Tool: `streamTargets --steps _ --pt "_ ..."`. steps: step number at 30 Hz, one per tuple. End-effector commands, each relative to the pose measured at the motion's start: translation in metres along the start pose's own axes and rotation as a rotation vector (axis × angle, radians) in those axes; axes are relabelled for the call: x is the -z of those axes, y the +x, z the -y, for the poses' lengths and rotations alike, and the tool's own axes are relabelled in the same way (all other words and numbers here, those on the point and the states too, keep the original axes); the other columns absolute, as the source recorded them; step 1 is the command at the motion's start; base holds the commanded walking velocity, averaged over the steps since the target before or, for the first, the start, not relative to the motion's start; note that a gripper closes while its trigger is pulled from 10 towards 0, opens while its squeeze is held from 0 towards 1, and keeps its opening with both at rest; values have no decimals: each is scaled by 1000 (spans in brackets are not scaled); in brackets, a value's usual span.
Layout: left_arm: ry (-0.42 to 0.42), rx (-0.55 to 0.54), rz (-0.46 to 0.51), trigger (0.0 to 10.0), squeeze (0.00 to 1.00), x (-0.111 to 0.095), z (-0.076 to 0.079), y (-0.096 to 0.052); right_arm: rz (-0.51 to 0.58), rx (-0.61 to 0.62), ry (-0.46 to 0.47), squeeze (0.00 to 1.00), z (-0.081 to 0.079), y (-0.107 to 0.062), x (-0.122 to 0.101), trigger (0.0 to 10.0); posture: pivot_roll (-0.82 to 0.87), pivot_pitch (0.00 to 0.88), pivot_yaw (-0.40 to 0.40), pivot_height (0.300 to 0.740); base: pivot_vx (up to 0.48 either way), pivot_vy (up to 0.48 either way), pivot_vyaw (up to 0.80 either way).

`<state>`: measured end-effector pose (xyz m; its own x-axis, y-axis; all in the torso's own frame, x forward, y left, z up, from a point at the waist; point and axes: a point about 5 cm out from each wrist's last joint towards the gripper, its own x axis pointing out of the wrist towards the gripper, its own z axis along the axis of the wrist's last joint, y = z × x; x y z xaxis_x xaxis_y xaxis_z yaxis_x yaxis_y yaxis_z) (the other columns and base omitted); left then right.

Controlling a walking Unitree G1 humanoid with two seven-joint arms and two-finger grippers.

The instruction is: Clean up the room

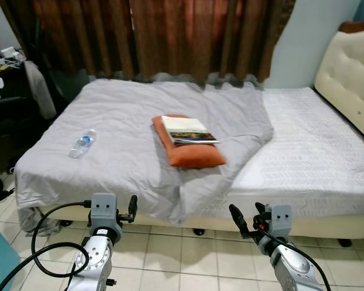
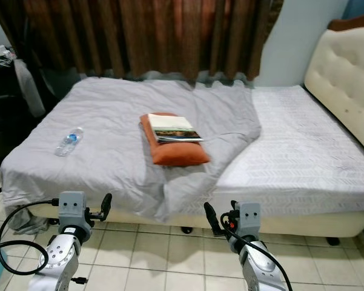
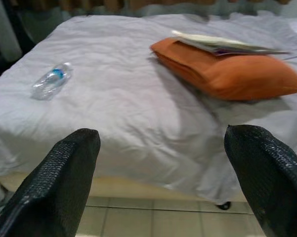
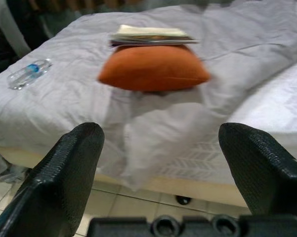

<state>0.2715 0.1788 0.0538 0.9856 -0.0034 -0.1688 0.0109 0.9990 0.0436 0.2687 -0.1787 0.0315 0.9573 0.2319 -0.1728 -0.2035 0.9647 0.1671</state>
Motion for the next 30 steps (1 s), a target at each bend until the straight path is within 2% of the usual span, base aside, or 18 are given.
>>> streamTargets --steps 1,6,15,19,25,30 --pt "-1 -22 -18 10000 0 4 -10 -3 14 -15 2 0 -6 2 -2 10000 -10 0 13 740 0 424 0" --pt "5 0 -17 10000 0 3 -9 -2 14 -4 3 0 -5 2 -2 10000 -11 0 14 740 0 427 -640" --pt "-27 -4 86 10000 0 -13 -12 0 154 31 -83 0 -3 5 -26 10000 -9 0 13 740 0 428 -800" --pt "-26 3 97 10000 0 -16 -11 1 142 17 -91 0 -5 8 -27 10000 -7 0 7 740 0 426 -800" --pt "-35 -7 78 10000 0 -9 -9 -3 115 -8 -81 0 -7 8 -21 10000 -4 0 2 740 0 428 -800" --pt "-45 0 62 10000 0 -3 -1 -8 100 -68 -88 0 -13 7 -17 10000 8 0 -7 740 0 430 158"
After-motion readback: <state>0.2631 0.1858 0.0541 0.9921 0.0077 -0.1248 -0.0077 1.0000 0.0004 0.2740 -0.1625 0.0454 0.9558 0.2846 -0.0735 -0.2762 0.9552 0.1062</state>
